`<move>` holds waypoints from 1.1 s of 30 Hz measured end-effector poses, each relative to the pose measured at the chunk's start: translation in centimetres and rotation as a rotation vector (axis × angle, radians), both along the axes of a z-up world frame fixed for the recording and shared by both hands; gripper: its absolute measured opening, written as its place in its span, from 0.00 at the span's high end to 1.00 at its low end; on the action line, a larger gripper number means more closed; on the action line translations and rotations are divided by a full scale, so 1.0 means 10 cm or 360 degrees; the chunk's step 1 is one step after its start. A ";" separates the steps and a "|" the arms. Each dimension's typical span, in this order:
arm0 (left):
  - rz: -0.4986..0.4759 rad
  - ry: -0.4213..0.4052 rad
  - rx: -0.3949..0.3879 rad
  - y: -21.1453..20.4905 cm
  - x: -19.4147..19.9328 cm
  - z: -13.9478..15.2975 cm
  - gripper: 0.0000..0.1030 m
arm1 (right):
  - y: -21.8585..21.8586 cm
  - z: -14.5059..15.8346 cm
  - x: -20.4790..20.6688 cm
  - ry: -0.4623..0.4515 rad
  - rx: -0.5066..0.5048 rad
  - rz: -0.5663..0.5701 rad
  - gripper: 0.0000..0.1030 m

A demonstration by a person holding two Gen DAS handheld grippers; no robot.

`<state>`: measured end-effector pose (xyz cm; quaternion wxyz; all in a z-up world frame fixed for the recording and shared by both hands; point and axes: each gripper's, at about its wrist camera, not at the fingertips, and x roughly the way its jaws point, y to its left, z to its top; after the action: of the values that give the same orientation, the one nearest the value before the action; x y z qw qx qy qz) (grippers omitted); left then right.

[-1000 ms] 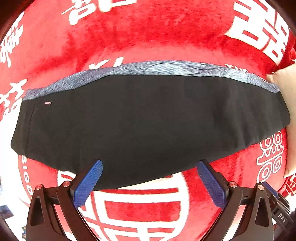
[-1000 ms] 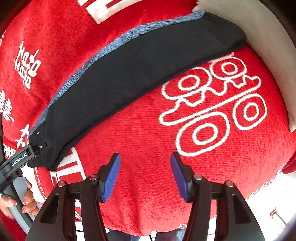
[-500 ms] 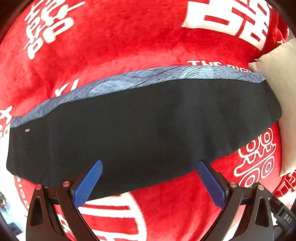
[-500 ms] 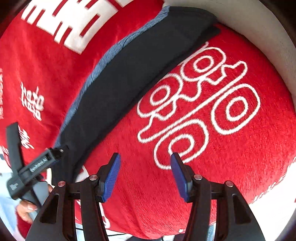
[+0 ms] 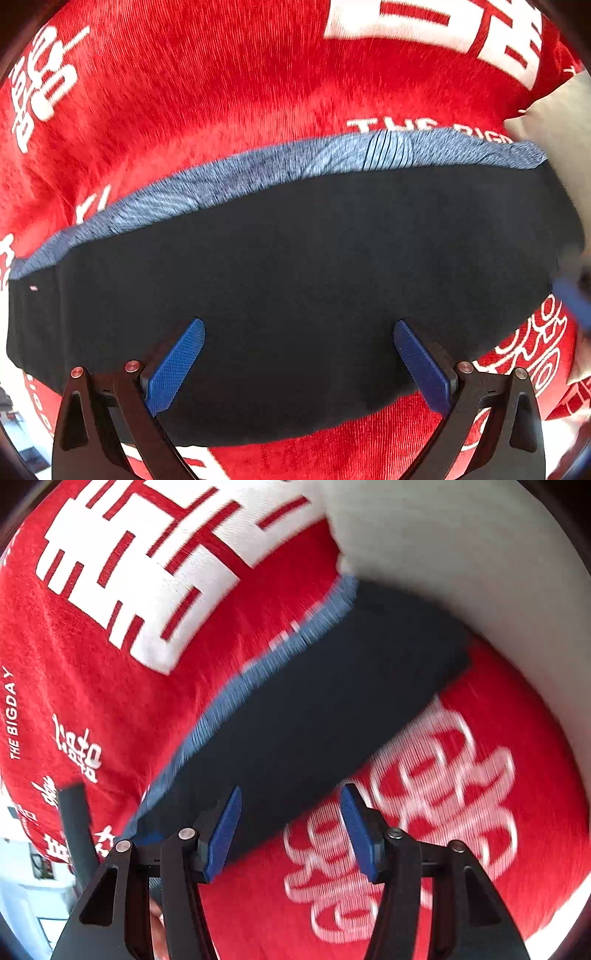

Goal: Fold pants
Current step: 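Slide the right gripper under the trousers end beside the cream pillow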

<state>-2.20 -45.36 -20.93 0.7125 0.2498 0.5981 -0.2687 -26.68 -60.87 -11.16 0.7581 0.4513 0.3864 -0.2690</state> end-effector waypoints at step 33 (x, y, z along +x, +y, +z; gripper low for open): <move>0.0025 -0.0030 -0.0056 -0.01 -0.10 -0.03 0.00 | -0.22 -0.51 -0.77 -0.0467 0.0280 -0.0532 0.48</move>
<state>-3.20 -45.47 -21.27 0.7245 0.2349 0.5886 -0.2713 -34.35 -63.07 -16.26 0.7088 0.6075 0.2138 -0.2877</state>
